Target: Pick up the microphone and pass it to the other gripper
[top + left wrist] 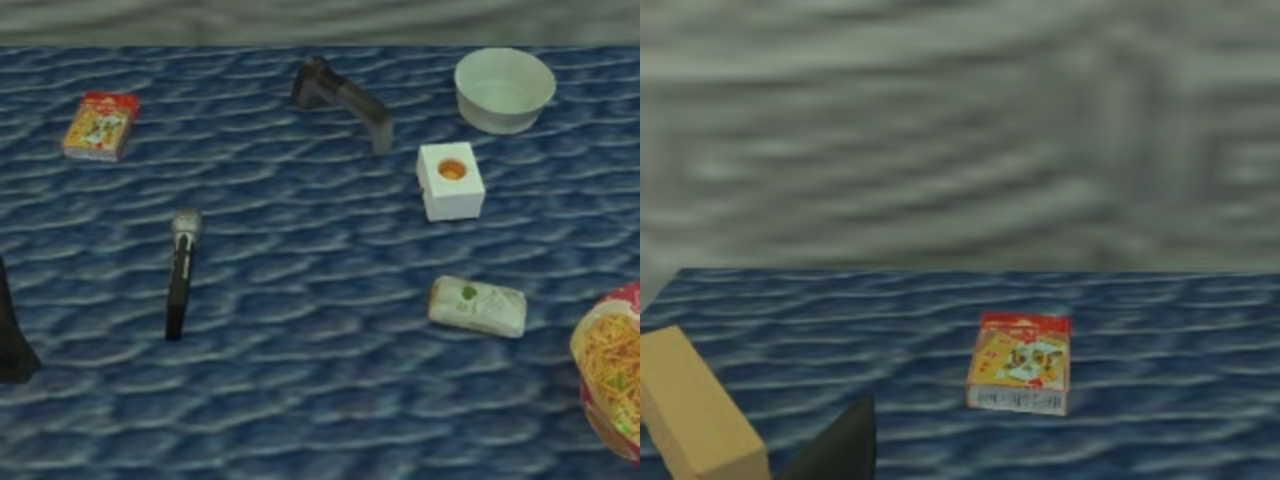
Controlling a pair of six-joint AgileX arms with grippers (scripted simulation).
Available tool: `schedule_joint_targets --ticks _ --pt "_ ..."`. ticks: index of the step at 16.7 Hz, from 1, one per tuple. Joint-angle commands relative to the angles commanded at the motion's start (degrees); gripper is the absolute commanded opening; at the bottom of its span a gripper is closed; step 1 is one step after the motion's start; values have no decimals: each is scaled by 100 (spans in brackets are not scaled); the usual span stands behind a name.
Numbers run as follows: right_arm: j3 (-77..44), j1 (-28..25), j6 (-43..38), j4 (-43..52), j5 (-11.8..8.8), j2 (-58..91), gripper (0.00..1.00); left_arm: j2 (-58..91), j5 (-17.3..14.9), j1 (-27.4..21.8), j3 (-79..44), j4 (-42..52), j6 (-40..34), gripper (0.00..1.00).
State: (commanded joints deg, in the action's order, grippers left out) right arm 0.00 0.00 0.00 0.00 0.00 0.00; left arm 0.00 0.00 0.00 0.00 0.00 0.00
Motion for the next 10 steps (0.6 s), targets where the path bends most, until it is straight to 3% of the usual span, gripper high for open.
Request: schedule_joint_targets --ticks 5,10 --pt "0 0 0 0 0 0 100 355 -7 -93 -337 224 -75 100" --pt "0 0 0 0 0 0 100 2159 14 -446 -1789 1200 -408 100"
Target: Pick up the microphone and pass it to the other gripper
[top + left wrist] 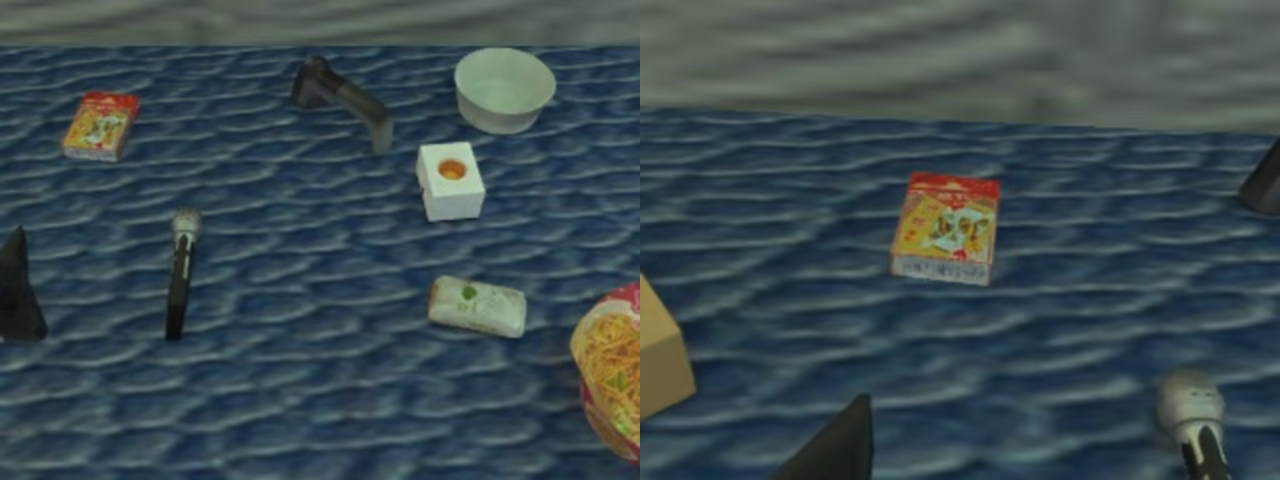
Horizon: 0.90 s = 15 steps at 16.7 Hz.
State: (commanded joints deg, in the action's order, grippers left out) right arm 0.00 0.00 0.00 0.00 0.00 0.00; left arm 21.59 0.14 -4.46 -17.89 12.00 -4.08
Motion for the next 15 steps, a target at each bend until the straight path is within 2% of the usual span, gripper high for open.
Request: schedule_joint_targets --ticks 9,15 --pt "0 0 0 0 0 0 100 5378 66 -876 -3512 2532 -800 100" --pt "0 0 0 0 0 0 100 7946 84 -1347 -5407 3824 -1227 100"
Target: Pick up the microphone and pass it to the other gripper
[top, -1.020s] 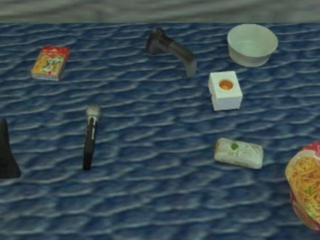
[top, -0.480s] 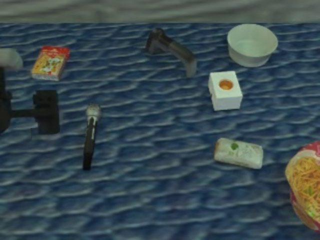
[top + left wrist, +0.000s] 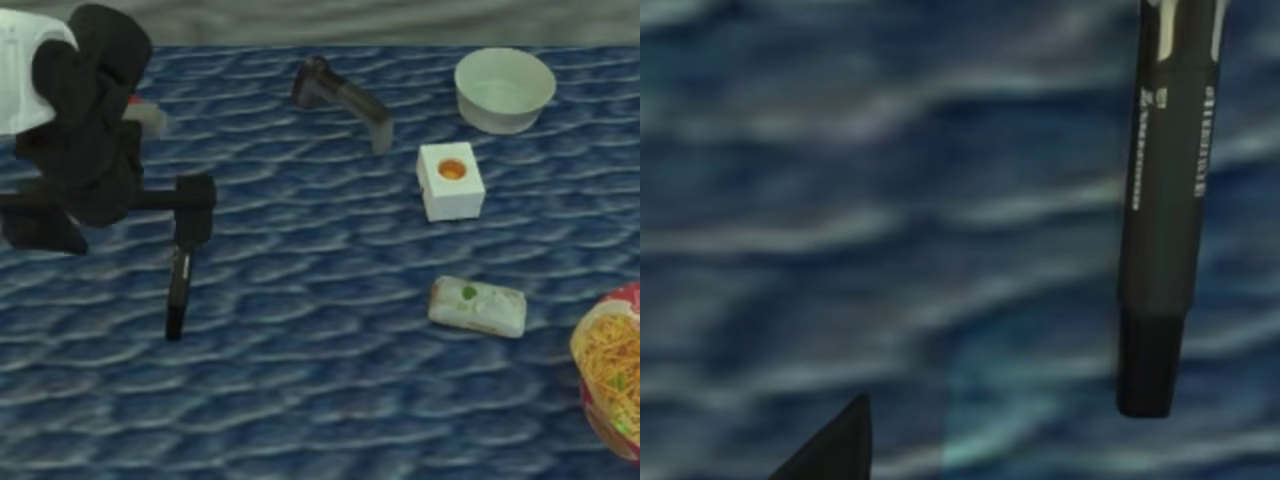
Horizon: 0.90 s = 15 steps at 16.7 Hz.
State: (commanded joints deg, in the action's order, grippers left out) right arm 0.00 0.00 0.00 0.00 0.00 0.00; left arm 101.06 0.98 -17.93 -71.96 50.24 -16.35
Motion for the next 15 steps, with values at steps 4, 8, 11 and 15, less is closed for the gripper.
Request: schedule_joint_targets --ticks 4,8,11,15 --pt "0 0 0 0 0 0 100 874 8 -162 -690 408 -148 100" --pt "0 0 0 0 0 0 100 965 9 -181 -776 455 -166 100" --pt "0 0 0 0 0 0 100 961 7 -153 -750 425 -158 100" --pt "0 0 0 0 0 0 100 1346 4 -156 -469 -231 -133 100"
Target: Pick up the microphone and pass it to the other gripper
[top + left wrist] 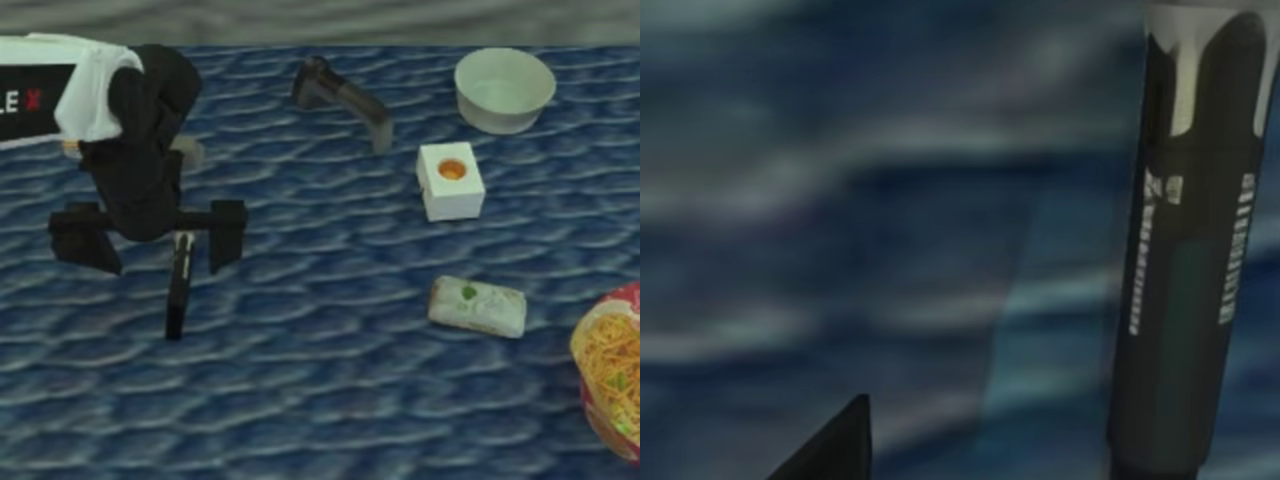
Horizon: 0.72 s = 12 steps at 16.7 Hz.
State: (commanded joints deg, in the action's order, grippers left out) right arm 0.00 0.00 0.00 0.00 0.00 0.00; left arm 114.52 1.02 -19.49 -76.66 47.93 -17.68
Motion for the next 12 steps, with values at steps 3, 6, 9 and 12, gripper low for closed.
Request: schedule_joint_targets --ticks 3,6,9,12 --pt "0 0 0 0 0 0 100 448 -4 9 325 -840 13 100" --pt "0 0 0 0 0 0 100 733 -7 13 513 -1255 21 100" --pt "0 0 0 0 0 0 100 748 -7 13 522 -1273 21 100" --pt "0 0 0 0 0 0 100 748 -7 13 522 -1273 21 85"
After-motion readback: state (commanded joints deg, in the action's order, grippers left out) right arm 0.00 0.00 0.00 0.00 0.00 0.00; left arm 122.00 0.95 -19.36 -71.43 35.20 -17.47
